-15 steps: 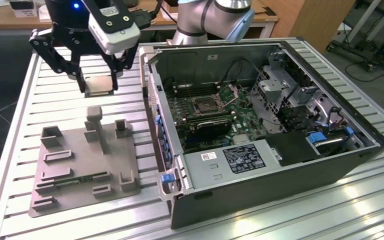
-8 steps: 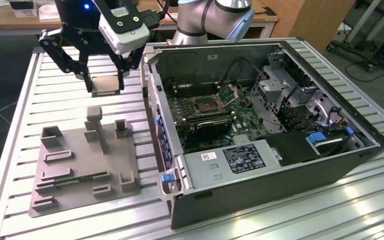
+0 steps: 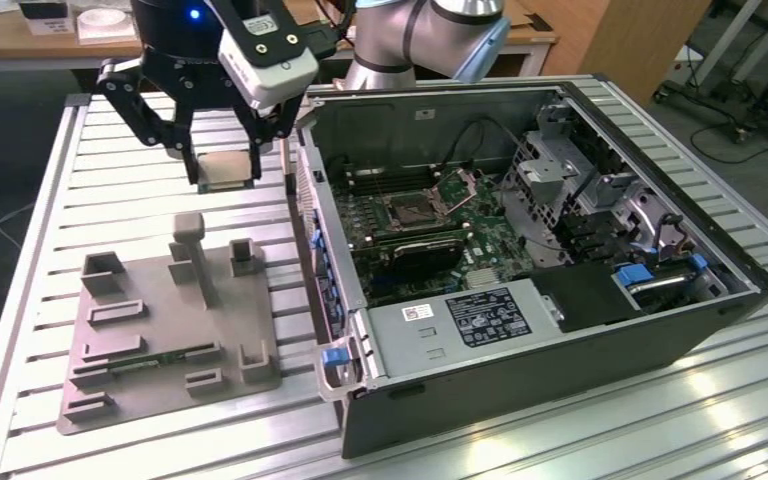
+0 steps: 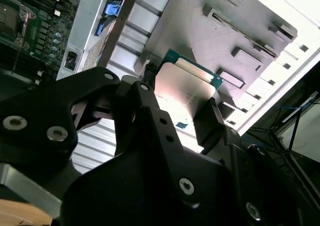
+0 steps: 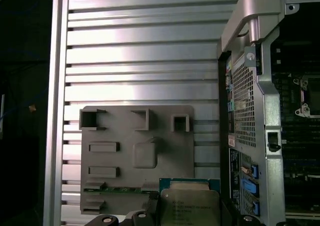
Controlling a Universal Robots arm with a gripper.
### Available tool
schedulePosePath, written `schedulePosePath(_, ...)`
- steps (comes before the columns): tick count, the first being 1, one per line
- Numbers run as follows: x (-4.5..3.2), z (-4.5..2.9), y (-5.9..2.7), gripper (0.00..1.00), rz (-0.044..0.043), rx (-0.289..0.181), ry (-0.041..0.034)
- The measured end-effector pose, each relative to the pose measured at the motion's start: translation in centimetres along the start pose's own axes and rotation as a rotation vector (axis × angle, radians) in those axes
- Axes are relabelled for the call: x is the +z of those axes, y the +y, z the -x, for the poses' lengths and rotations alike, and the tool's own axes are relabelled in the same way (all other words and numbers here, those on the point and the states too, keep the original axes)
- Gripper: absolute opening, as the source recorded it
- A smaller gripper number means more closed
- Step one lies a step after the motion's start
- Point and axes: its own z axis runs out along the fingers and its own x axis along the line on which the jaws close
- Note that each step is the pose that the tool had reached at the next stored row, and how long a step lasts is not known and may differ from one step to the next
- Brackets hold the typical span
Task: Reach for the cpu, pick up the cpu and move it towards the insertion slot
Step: 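Pick up the cpu and move it towards the insertion slot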
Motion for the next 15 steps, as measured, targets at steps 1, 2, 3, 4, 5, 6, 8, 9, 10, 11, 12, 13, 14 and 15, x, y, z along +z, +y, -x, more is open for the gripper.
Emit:
schedulePosePath(1, 0.01, 0.14, 0.00, 0.55, 0.0001, 0.000, 0.0000)
schedulePosePath(2, 0.02, 0.26, 0.00, 0.55, 0.0001, 0.000, 0.0000)
schedulePosePath(3, 0.02, 0.39, 0.00, 0.55, 0.0001, 0.000, -0.0001)
schedulePosePath(4, 0.03, 0.51, 0.00, 0.55, 0.0001, 0.000, 0.0000)
schedulePosePath(5, 0.04, 0.64, 0.01, 0.55, 0.0001, 0.000, -0.0001)
schedulePosePath(6, 0.04, 0.76, 0.01, 0.55, 0.0001, 0.000, 0.0000)
schedulePosePath(8, 0.05, 1.00, 0.01, 0.55, 0.0001, 0.000, -0.0001)
schedulePosePath(9, 0.06, 1.12, 0.01, 0.55, 0.0001, 0.000, 0.0000)
schedulePosePath(10, 0.06, 1.24, 0.01, 0.55, 0.0001, 0.000, -0.0001)
schedulePosePath(11, 0.07, 1.35, 0.01, 0.55, 0.0001, 0.000, -0.0001)
schedulePosePath(12, 0.07, 1.47, 0.01, 0.55, 0.0000, 0.000, 0.0000)
schedulePosePath(13, 0.08, 1.59, 0.02, 0.55, 0.0000, 0.000, -0.0001)
schedulePosePath(14, 0.08, 1.71, 0.02, 0.55, 0.0001, 0.000, -0.0001)
schedulePosePath(15, 0.08, 1.84, 0.02, 0.55, 0.0001, 0.001, 0.0000)
